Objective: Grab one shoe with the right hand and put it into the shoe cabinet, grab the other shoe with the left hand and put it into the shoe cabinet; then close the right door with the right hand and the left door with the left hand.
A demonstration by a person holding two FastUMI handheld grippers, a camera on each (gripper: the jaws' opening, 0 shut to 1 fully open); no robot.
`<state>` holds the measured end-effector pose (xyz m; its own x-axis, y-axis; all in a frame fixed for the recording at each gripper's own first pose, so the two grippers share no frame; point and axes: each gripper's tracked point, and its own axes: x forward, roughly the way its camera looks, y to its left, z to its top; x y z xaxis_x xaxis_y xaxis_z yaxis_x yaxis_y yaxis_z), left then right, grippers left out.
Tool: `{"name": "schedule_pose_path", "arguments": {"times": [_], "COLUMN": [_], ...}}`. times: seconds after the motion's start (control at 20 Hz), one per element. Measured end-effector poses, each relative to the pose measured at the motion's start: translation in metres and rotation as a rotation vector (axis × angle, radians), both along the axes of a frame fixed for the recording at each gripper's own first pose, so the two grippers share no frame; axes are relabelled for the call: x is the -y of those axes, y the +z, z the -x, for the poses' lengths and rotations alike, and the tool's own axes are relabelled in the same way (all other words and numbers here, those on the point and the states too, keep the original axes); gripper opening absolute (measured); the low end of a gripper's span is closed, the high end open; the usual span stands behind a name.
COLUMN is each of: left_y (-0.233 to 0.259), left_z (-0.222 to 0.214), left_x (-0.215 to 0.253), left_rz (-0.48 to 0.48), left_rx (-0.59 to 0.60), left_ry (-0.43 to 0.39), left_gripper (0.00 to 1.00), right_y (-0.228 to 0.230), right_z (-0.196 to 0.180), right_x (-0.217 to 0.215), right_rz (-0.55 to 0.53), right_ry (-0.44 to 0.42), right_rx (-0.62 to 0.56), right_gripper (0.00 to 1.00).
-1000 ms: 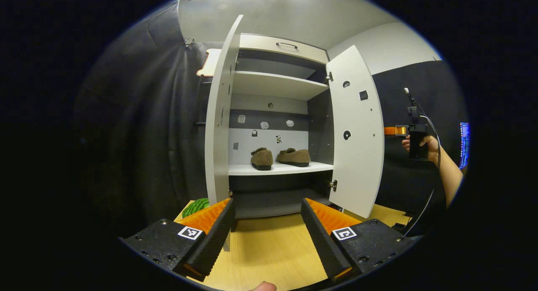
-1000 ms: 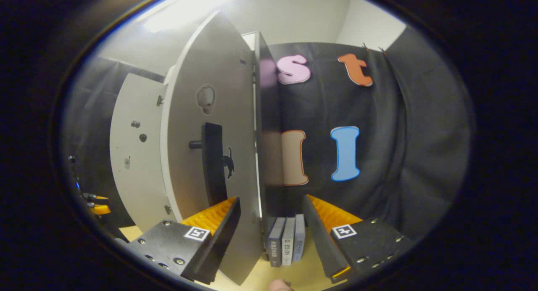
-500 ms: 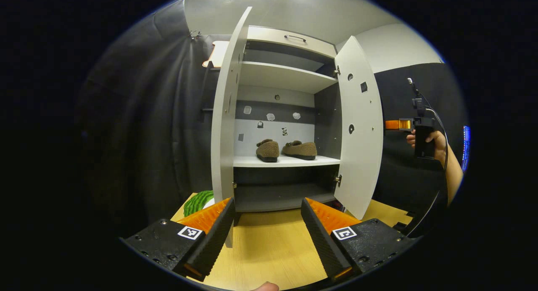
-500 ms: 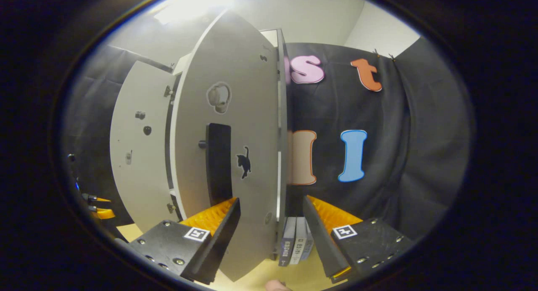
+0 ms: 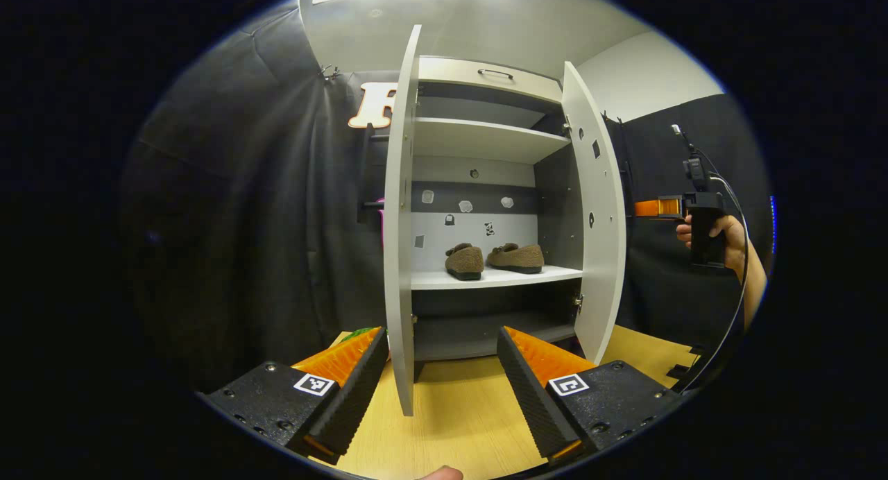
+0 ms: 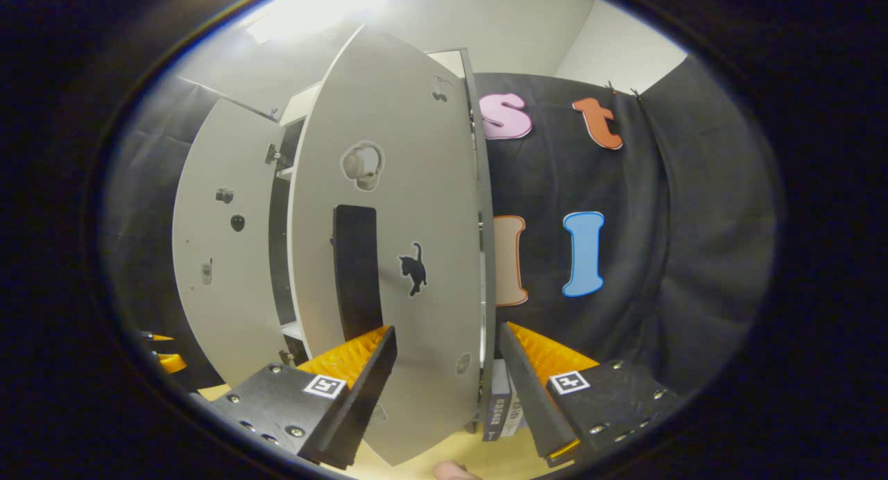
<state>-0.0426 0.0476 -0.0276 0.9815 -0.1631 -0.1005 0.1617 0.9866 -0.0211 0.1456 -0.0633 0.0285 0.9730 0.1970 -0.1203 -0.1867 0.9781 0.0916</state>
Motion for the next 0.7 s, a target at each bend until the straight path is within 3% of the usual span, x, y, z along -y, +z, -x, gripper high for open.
{"name": "schedule_pose_path", "arguments": {"times": [0.2,0.25,0.3,0.35,0.5,0.7], "left_y": [-0.003,-0.006,-0.006,-0.004,-0.004,-0.016], "left_z": [-0.001,0.001,0.003,0.004,0.003,-0.005], "left_x": [-0.016,-0.021,-0.028,-0.036,-0.056,-0.076], "left_rz": [-0.011,-0.011,-0.012,-0.011,-0.014,0.022], "left_rx": [0.004,0.000,-0.001,0.005,0.022,-0.016], "left_ry": [0.033,0.042,0.054,0.068,0.097,0.123], "left_gripper": [0.96,0.94,0.96,0.94,0.96,0.94], "right_y": [0.001,0.003,0.002,0.003,-0.004,-0.013], "right_z": [0.004,0.007,0.011,0.015,0.037,0.067], "right_x": [-0.025,-0.022,-0.015,-0.010,-0.013,0.005], "right_rz": [-0.082,-0.067,-0.051,-0.049,-0.089,-0.057], "right_ry": [0.041,0.034,0.014,-0.003,0.010,-0.061], "right_rx": [0.016,0.033,0.047,0.060,0.055,0.066], "right_gripper": [0.95,1.00,0.94,0.99,0.99,0.99]}}
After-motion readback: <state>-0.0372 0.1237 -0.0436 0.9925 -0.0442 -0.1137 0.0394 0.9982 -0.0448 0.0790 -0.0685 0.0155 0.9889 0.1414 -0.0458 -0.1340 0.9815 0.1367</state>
